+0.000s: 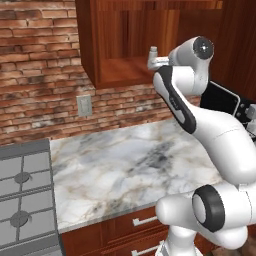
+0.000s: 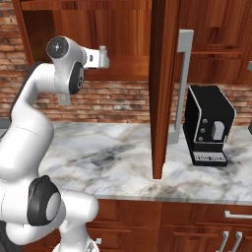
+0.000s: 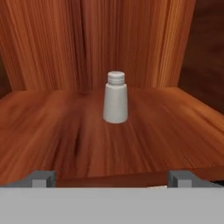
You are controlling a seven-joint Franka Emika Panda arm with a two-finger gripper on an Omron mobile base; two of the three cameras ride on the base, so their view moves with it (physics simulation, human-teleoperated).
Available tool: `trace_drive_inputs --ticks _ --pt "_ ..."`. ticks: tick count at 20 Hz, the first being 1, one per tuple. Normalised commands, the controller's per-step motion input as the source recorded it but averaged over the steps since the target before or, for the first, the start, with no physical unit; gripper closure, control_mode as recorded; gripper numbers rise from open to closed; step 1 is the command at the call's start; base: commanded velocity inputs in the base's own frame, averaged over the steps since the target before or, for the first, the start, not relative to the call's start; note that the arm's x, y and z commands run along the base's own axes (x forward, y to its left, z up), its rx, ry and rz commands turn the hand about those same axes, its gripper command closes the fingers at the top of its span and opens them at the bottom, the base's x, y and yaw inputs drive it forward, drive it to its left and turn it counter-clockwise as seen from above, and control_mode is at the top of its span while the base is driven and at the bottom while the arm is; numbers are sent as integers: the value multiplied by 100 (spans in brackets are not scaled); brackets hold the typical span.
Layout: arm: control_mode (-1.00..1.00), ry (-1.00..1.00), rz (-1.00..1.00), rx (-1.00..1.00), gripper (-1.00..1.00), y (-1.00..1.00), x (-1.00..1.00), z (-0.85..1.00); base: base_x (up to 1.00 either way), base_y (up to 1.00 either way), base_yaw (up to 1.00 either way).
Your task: Move the shaker and syrup bottle from the cabinet to the dining counter.
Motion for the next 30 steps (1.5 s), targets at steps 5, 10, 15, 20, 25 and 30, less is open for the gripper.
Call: trace_drive_inputs --ticks 5,10,15,20,25,30 --pt "-100 0 0 0 -100 -8 41 11 0 0 0" --pt "-100 0 0 0 -100 -7 39 2 0 0 0" --pt "-100 0 0 3 -100 -1 41 0 0 0 0" --pt "-100 0 1 7 -100 0 30 0 0 0 0" --pt "-100 1 2 8 -100 -1 28 0 0 0 0" --pt "-100 1 5 6 -100 0 19 -5 0 0 0"
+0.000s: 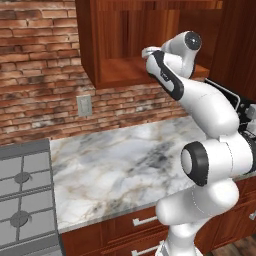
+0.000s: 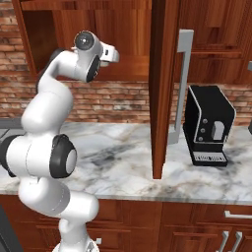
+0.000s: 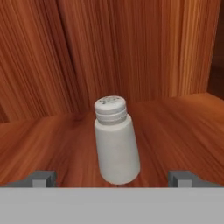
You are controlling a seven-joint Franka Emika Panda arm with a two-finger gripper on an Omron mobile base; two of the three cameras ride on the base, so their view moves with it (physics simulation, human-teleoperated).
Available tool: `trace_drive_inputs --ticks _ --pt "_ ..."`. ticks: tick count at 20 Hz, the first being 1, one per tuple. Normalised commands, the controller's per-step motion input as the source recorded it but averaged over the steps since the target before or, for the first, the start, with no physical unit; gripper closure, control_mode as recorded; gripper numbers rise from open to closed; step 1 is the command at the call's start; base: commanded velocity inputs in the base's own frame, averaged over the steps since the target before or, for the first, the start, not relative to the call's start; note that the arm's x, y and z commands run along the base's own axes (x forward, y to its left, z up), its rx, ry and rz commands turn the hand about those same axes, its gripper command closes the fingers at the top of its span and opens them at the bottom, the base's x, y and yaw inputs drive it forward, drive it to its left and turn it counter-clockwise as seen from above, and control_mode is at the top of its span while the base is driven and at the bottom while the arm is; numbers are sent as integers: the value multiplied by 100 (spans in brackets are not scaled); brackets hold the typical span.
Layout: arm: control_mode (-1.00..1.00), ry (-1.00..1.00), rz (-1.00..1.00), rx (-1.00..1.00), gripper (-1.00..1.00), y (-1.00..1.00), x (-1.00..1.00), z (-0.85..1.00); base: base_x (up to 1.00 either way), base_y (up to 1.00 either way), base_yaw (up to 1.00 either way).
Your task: Move the shaker and syrup bottle from the cabinet to the dining counter.
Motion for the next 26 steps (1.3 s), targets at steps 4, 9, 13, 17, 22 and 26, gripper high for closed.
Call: trace_drive_inputs --ticks 4,9,13,17,22,26 --pt "-100 3 6 3 -100 0 10 -9 0 0 0" --pt "-100 5 6 2 -100 0 10 -8 0 0 0" --pt "-100 1 6 0 -100 0 16 -7 0 0 0" --pt "-100 0 5 0 -100 0 18 -3 0 0 0" --pt "-100 0 4 0 -100 0 16 -1 0 0 0" --pt "-100 0 4 0 -100 0 16 0 0 0 0"
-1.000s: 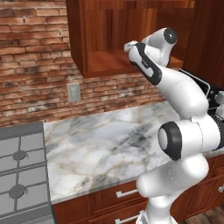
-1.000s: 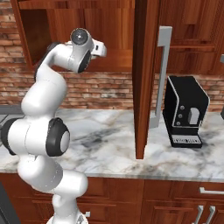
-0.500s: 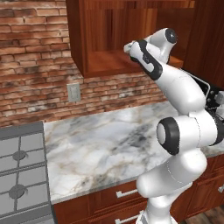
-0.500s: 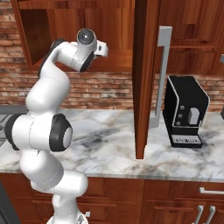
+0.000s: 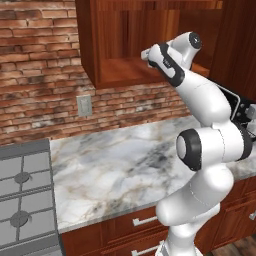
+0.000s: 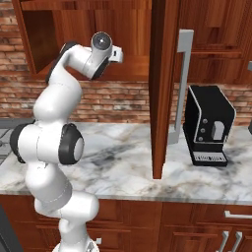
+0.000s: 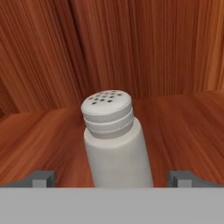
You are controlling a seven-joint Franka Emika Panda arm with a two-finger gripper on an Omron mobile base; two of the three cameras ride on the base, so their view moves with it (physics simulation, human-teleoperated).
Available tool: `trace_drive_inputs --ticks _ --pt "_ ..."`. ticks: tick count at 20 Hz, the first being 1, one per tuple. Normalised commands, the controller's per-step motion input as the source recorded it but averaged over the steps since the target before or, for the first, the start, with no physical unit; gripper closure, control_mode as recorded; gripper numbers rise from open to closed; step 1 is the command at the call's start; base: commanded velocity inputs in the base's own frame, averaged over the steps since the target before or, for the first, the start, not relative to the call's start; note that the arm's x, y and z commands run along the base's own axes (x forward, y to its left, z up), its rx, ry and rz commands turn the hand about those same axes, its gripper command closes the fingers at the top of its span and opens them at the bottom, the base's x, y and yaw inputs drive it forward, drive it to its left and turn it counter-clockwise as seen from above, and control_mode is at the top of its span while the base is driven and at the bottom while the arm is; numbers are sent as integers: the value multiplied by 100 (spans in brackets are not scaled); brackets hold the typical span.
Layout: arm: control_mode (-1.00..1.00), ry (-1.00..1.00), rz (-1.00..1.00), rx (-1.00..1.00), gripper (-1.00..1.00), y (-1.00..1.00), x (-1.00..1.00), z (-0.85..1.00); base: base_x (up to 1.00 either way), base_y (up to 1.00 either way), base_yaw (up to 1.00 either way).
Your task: Move the shaker and syrup bottle from the cabinet to the dining counter.
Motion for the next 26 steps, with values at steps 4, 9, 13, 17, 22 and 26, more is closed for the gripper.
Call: trace_drive_inputs --ticks 4,9,13,17,22,26 --pt "-100 0 4 0 -100 0 10 -2 0 0 0" --pt "-100 0 2 0 -100 0 13 -7 0 0 0" --pt "-100 1 0 0 -100 1 19 -9 0 0 0" --pt "-100 0 0 0 -100 2 16 -6 0 0 0" --pt "-100 0 0 -1 100 8 8 -3 0 0 0" --pt "-100 0 1 -1 100 7 -4 -2 0 0 0"
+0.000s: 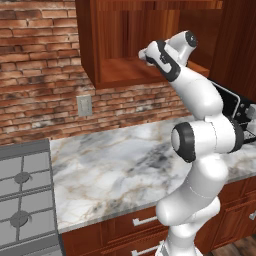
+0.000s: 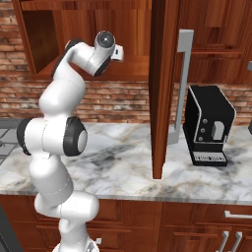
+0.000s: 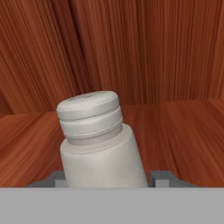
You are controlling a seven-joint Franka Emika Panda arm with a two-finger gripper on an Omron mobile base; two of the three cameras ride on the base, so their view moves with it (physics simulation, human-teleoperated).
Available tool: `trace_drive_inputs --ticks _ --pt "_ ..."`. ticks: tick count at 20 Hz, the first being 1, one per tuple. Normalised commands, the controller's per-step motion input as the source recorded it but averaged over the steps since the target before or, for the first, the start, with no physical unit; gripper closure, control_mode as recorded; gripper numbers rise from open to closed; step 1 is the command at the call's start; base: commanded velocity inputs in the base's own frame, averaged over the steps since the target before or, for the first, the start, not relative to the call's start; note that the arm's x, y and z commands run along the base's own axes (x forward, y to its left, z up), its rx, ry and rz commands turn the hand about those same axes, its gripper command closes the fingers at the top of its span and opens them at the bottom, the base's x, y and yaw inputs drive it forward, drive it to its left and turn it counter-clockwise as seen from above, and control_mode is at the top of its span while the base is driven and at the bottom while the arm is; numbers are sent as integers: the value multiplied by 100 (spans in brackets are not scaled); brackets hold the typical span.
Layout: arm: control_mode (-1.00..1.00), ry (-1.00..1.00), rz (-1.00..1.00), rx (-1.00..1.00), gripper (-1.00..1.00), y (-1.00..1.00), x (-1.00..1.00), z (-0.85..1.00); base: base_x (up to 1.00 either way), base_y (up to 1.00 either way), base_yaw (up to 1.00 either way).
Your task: Move the shaker and syrup bottle from the cabinet to the dining counter.
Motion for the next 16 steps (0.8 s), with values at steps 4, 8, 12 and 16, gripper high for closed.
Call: trace_drive_inputs --ticks 4,8,12,16 --pt "-100 0 4 0 100 8 -22 -8 0 0 0" --pt "-100 0 7 -1 100 11 -37 -13 0 0 0" --pt "-100 0 9 0 100 11 -59 -3 0 0 0" --pt "-100 0 10 -4 100 12 -75 0 0 0 0"
